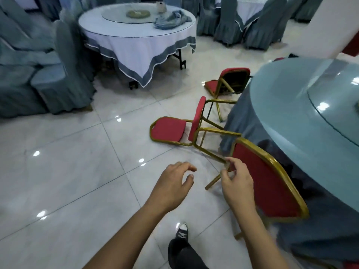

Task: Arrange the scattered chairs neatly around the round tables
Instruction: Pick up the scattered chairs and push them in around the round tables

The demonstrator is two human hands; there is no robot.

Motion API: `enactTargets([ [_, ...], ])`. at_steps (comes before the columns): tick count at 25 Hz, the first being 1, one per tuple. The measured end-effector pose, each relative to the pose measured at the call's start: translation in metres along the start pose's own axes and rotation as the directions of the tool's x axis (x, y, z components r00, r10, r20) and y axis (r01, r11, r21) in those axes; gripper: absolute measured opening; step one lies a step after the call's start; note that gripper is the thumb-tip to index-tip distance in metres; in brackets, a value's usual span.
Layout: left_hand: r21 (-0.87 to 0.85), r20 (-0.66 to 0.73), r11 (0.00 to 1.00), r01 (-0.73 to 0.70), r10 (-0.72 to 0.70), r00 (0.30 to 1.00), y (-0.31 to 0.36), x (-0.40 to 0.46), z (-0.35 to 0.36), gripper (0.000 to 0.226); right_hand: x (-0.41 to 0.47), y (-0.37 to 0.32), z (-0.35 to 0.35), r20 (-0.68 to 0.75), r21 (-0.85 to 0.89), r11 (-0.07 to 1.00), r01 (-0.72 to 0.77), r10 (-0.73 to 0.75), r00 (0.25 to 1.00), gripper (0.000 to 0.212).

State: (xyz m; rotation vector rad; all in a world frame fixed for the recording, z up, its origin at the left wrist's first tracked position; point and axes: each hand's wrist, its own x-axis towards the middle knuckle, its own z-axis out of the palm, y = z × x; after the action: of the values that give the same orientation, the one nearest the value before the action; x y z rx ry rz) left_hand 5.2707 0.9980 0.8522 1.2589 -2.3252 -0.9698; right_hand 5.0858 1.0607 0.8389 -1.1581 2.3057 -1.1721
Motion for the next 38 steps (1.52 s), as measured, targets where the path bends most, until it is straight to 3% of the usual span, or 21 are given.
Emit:
enactTargets([
  [9,0.077,-0.097,0.985,0.152,-0.144,0.985,-0.137,0.147,-0.164,0.022,0.177,-0.123,0.221,0.098,0.083,0.995,0.055,-0.063,0.993,0.032],
  [13,0.022,-0.199,0.977,0.212,-0.203,0.959,-0.193,0.205,-0.237,0.023,0.234,-0.188,0.295,0.180,0.102,0.986,0.130,-0.147,0.973,0.030],
  [21,-0.015,-0.178,0.988,0.156,-0.157,0.971,-0.329,0.346,-0.357,0.023,0.343,-0.287,0.441,0.175,0.020,0.995,0.094,-0.096,0.980,0.033],
  [26,0.061,-0.062,0.998,0.024,-0.020,0.998,-0.393,0.441,-0.420,0.024,0.395,-0.332,0.506,0.064,-0.020,1.000,0.003,-0.002,0.998,0.034],
  [32,0.099,0.133,0.989,-0.114,0.100,0.986,-0.428,0.576,-0.430,0.024,0.487,-0.329,0.545,-0.082,0.019,0.986,-0.165,0.166,0.983,0.030],
  [38,0.140,0.328,0.952,-0.273,0.215,0.920,-0.415,0.741,-0.414,0.021,0.617,-0.306,0.553,-0.244,0.125,0.932,-0.340,0.361,0.900,0.030],
])
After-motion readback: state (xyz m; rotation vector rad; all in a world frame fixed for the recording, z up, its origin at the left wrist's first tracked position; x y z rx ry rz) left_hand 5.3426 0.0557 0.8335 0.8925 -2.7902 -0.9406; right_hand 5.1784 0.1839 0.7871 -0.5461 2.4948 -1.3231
